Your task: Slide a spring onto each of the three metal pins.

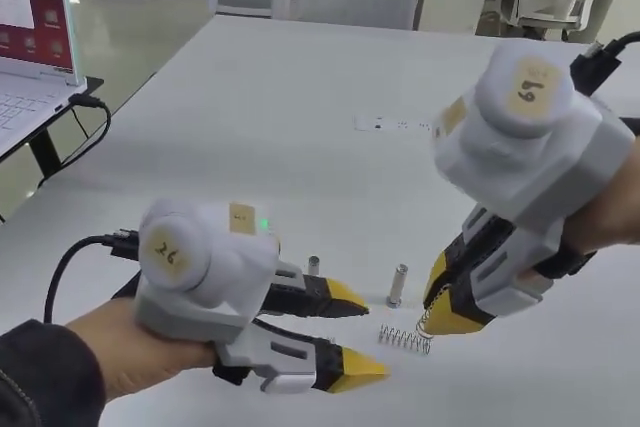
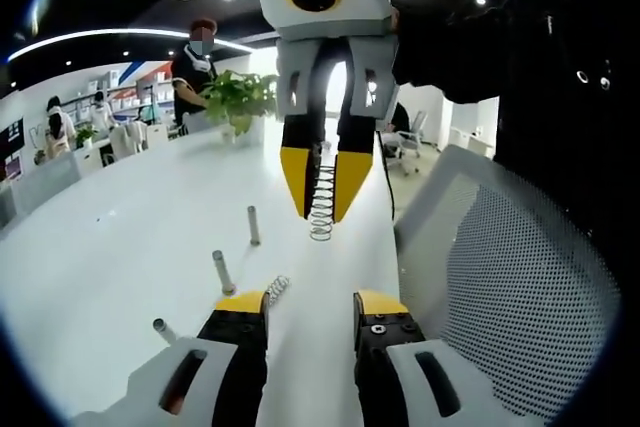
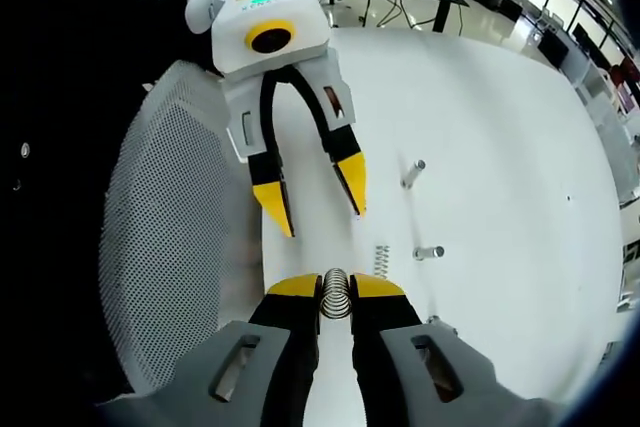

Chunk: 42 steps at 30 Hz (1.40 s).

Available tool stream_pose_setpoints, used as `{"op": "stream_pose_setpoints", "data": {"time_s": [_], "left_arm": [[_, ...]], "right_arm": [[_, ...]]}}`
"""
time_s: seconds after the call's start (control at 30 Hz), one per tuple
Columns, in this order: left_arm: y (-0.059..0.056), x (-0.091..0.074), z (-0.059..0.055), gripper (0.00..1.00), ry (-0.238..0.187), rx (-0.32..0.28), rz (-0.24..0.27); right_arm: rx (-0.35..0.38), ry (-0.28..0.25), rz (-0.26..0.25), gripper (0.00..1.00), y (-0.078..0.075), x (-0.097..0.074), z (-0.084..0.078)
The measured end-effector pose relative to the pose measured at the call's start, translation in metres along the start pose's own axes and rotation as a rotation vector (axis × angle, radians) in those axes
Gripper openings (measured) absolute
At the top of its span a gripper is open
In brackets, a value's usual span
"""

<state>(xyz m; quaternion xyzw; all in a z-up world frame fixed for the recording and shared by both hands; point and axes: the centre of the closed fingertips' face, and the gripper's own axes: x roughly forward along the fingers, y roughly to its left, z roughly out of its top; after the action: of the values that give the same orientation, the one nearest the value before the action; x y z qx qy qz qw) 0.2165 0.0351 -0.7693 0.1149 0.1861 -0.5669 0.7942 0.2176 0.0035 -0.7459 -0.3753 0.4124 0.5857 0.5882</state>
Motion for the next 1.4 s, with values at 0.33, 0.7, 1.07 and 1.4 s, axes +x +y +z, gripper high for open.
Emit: {"op": "stream_pose_setpoints", "data": {"time_s": [0.33,0.7,1.07,1.4], "left_arm": [[0.011,-0.009,-0.013,0.32,-0.006,-0.048,0.05],[0.021,-0.022,-0.028,0.4,-0.019,-0.111,0.121],[0.026,-0.03,-0.037,0.51,-0.045,-0.163,0.184],[0.025,-0.031,-0.043,0.6,-0.038,-0.18,0.206]], "right_arm": [[0.054,-0.004,-0.041,0.09,-0.023,-0.008,-0.012],[0.117,-0.017,-0.102,0.09,-0.048,-0.025,-0.025],[0.169,-0.01,-0.157,0.09,-0.072,-0.037,-0.039],[0.204,0.051,-0.17,0.09,-0.089,-0.032,-0.056]]}}
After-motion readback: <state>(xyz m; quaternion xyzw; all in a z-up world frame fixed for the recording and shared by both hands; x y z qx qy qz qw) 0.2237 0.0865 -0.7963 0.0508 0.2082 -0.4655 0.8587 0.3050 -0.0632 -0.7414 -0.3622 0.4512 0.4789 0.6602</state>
